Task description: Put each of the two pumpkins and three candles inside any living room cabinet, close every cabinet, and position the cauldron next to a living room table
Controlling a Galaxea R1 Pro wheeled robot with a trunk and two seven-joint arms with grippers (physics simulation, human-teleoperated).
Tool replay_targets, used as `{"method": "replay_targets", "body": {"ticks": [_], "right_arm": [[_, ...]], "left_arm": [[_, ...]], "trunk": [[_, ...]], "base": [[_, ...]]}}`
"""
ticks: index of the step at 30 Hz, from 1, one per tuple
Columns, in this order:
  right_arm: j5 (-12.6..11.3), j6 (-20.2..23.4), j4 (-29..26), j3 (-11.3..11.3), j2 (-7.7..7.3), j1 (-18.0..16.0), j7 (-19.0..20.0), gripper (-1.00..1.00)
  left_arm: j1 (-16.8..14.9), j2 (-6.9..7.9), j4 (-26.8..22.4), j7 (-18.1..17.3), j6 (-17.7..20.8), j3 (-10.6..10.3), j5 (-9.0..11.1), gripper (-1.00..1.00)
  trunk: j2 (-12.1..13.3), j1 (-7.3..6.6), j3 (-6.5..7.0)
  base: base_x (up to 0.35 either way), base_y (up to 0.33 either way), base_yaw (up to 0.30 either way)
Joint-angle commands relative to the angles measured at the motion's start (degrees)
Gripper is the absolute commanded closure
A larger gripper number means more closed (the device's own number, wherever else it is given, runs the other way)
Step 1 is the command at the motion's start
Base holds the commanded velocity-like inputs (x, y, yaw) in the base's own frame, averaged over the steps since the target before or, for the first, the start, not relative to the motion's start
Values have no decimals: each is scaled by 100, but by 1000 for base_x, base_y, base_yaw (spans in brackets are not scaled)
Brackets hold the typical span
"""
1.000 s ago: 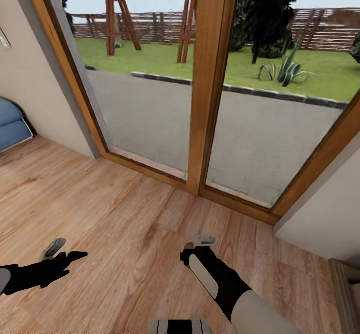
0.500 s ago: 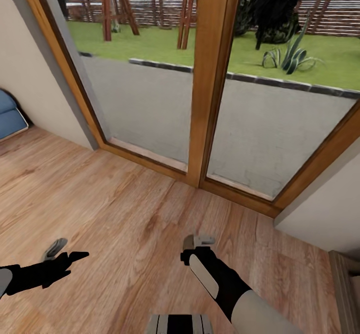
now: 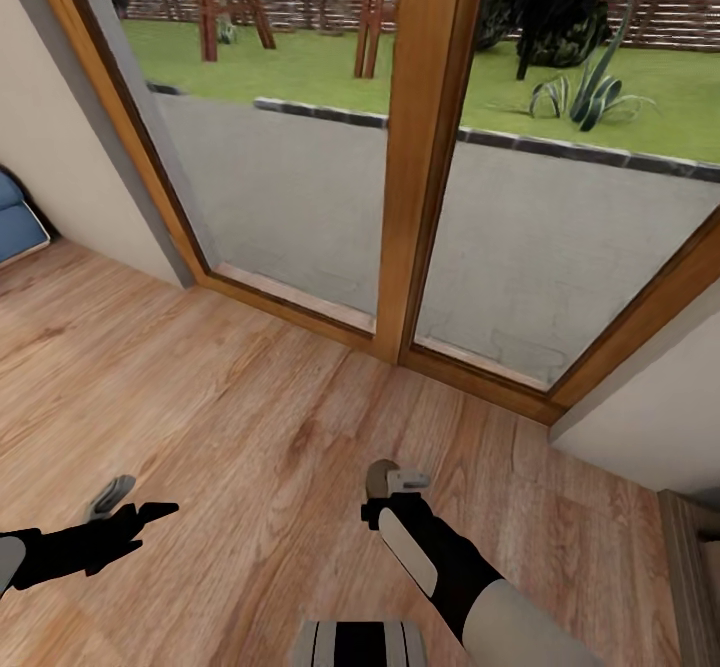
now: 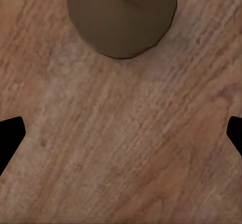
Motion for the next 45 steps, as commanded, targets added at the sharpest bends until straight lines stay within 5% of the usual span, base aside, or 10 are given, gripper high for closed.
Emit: {"method": "replay_targets", "body": {"ticks": [1,15,36,45], "right_arm": [[5,0,0,0,0,1,1,-100],[9,0,0,0,0,3,-1,-100],[18,0,0,18,0,1,6,-100],[18,0,0,18,0,4,7,-100]], "left_arm": [[0,0,0,0,0,1,1,-100],[0,-9,0,0,0,1,-1,-100],[0,-119,-17,0,9,-4,-3,-100],[0,-140,-18,0,9,1,-1,-100]], "trunk": [[0,0,0],[0,0,0],[0,0,0],[-12,23,-199]], "base": [[12,0,0],[244,0,0],[14,0,0],[0,0,0]]}}
